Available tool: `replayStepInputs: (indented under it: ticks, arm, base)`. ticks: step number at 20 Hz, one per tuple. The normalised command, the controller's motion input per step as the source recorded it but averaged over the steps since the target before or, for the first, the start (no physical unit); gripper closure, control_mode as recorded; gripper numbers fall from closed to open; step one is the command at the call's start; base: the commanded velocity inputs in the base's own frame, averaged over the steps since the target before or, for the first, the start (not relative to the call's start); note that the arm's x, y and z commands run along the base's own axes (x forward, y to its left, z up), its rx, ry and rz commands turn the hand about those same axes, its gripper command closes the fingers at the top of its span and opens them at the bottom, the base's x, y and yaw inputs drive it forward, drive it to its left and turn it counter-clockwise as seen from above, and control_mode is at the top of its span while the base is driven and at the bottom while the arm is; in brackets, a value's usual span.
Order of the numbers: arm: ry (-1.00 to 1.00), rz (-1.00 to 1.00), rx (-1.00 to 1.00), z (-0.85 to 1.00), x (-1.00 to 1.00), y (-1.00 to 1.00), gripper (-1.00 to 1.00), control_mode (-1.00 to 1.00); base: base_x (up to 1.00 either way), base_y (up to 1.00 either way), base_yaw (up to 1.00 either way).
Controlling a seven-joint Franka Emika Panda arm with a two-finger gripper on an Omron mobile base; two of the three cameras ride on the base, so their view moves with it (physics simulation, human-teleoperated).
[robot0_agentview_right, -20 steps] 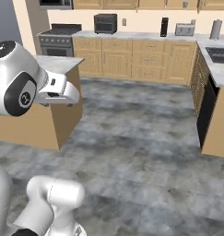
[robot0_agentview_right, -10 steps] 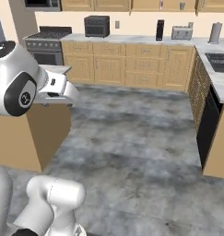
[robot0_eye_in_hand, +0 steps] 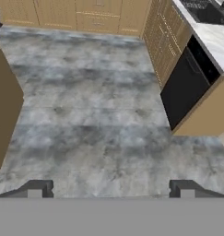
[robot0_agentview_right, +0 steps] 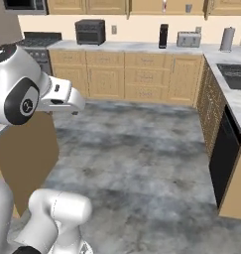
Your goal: There is a bowl on the dining counter. Grab a lemon wedge from the fridge and place it in the bowl. Then get the liquor bottle and glass cup from the cabinet and place them next to the bowl.
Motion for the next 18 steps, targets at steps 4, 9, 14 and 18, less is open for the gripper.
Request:
replayStepInputs:
  ticks: [4, 9, 14, 18]
  arm:
    - [0.00, 0.00, 0.00, 0.00, 0.00, 0.00, -1.00, 1.00]
    - [0.00, 0.00, 0.00, 0.00, 0.00, 0.00, -1.00, 1.00]
    - [0.00, 0.00, 0.00, 0.00, 0.00, 0.00, -1.00, 1.00]
    - [0.00, 0.00, 0.00, 0.00, 0.00, 0.00, -1.00, 1.00]
  base:
    - [1.00, -0.06, -0.12]
    - [1.00, -0.07, -0.10]
    - [1.00, -0.11, -0.09]
    - [1.00, -0.12, -0.08]
